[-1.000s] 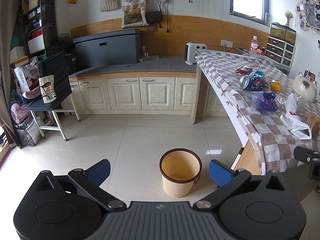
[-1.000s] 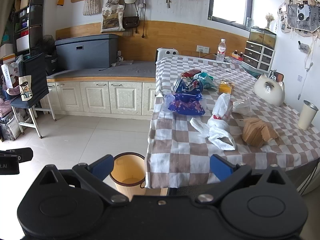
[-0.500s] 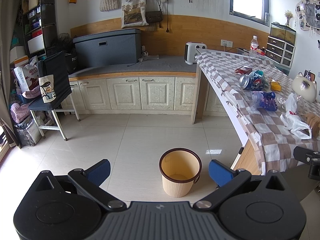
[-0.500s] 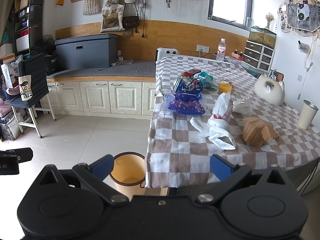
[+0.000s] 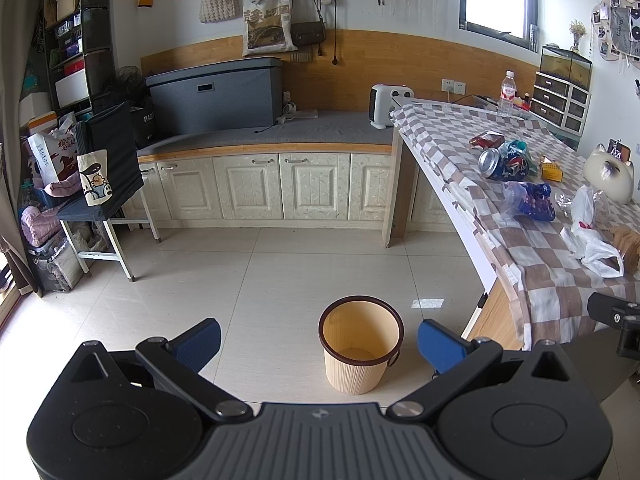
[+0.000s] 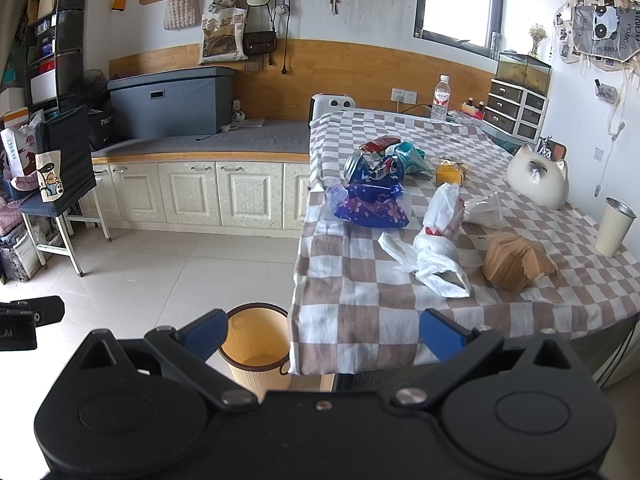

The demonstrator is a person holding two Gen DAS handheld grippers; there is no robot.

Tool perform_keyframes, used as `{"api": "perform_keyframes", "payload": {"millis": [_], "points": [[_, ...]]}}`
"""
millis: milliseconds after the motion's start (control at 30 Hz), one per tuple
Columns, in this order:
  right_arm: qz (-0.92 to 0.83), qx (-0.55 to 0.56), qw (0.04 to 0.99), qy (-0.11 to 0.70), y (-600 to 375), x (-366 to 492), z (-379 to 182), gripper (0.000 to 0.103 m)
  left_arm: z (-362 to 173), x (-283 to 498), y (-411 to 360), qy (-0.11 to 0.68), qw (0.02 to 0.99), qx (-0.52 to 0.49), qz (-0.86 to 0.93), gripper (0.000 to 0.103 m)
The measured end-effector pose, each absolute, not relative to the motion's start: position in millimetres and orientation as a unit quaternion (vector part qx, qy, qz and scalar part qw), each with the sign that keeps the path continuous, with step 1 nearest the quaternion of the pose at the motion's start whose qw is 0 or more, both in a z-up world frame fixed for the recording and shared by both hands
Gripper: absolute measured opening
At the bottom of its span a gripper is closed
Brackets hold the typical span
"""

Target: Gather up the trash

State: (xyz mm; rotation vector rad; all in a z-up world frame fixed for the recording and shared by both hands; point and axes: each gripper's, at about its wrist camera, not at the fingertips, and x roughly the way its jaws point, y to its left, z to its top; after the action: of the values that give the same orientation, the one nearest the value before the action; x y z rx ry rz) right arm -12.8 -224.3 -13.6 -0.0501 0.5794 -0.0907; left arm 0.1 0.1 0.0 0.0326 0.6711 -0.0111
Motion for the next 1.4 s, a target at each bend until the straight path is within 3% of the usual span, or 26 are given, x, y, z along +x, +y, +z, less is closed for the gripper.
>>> {"api": "perform_keyframes", "payload": {"millis": [933,1400], "points": [[-0.047,-0.019,0.960,0.275,-232,-10,-17,0.103,2,2,0,0.313,0.950,0.019,-0.006,0.103],[-0.132,0.033,0.967,0.215,-312,-5,-19,0.103,4,47,-67,0.271,0.959,0.043,-0.076,0.103]]}}
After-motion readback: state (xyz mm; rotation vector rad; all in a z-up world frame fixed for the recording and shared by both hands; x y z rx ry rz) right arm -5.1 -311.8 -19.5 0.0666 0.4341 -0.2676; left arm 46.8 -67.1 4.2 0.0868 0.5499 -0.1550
